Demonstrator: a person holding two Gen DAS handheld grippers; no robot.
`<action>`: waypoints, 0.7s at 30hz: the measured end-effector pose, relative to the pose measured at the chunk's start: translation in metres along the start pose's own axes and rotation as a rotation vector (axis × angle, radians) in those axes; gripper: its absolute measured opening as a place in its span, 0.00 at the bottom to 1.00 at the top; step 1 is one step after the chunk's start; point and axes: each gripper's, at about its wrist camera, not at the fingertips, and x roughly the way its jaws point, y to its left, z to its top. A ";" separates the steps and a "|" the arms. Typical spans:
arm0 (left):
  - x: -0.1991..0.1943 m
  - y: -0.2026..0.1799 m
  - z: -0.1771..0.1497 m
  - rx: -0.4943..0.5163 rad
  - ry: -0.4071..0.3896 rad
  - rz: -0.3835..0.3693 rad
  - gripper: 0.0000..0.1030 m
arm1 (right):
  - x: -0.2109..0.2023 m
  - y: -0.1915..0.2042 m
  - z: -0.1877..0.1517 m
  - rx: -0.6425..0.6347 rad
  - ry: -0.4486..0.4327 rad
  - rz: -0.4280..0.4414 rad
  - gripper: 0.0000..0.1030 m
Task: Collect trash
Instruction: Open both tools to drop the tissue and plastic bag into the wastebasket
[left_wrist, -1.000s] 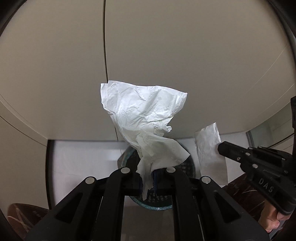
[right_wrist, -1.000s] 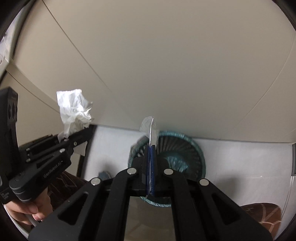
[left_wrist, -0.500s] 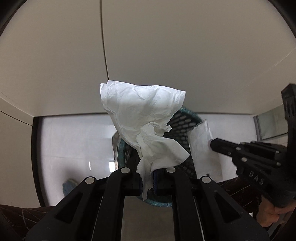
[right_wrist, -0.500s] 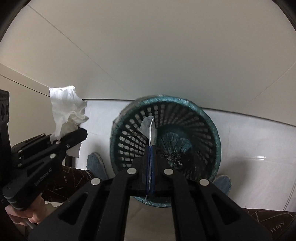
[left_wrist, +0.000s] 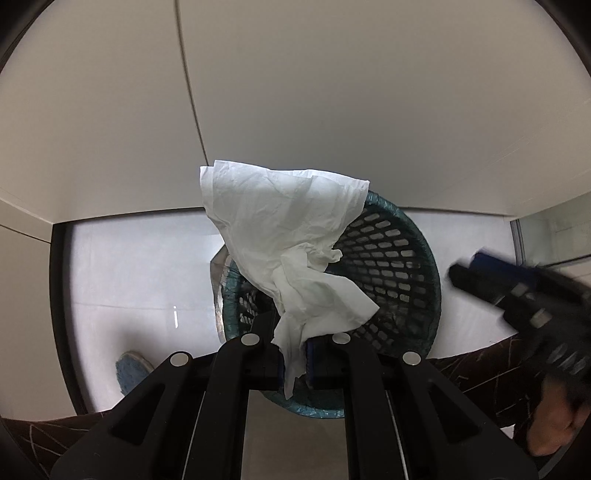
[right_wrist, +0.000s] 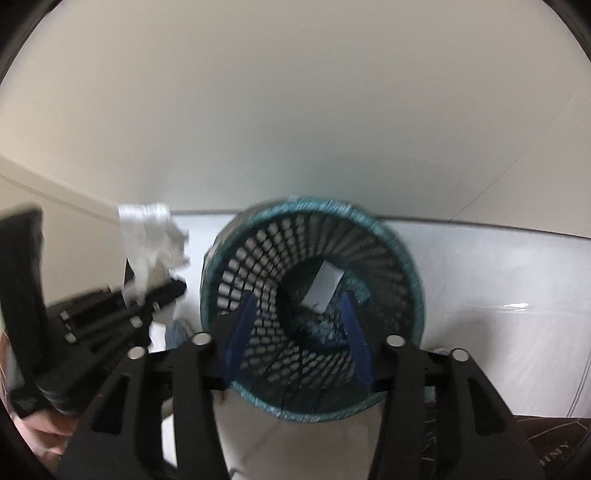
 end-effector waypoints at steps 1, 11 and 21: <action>0.004 -0.001 0.000 0.008 0.005 0.003 0.07 | -0.004 -0.003 0.001 0.011 -0.018 -0.009 0.55; 0.026 -0.027 -0.005 0.075 0.021 -0.030 0.10 | -0.018 -0.032 0.010 0.128 -0.076 -0.131 0.62; 0.033 -0.036 -0.008 0.095 0.042 -0.053 0.51 | -0.013 -0.065 0.011 0.260 -0.054 -0.109 0.62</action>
